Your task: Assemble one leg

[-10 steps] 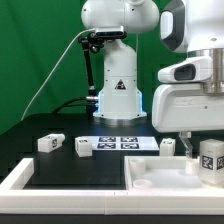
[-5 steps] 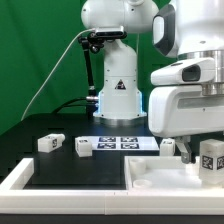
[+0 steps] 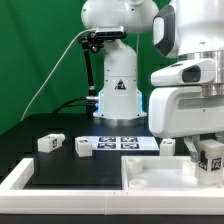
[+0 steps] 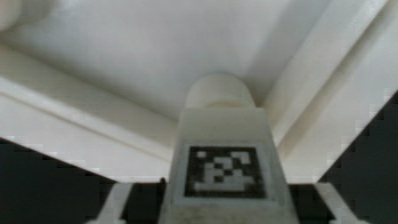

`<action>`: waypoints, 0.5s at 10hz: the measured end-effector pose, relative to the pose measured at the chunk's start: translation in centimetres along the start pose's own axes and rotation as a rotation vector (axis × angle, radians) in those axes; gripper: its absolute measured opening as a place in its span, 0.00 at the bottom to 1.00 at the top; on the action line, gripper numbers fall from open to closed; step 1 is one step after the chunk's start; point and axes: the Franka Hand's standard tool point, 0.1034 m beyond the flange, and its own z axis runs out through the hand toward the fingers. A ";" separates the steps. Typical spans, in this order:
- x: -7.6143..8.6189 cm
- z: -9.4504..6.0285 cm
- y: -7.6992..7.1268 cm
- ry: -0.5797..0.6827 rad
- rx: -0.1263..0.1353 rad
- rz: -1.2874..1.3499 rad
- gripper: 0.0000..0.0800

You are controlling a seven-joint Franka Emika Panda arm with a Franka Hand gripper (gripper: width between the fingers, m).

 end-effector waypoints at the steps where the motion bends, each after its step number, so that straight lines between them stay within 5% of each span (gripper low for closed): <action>1: 0.0 0.0 0.0 0.000 0.000 0.001 0.36; 5: 0.3 0.3 -0.4 0.058 0.043 0.559 0.36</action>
Offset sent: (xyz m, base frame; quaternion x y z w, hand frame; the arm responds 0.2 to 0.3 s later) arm -0.0097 0.0059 -0.0133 0.0209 0.0184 0.2952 0.9550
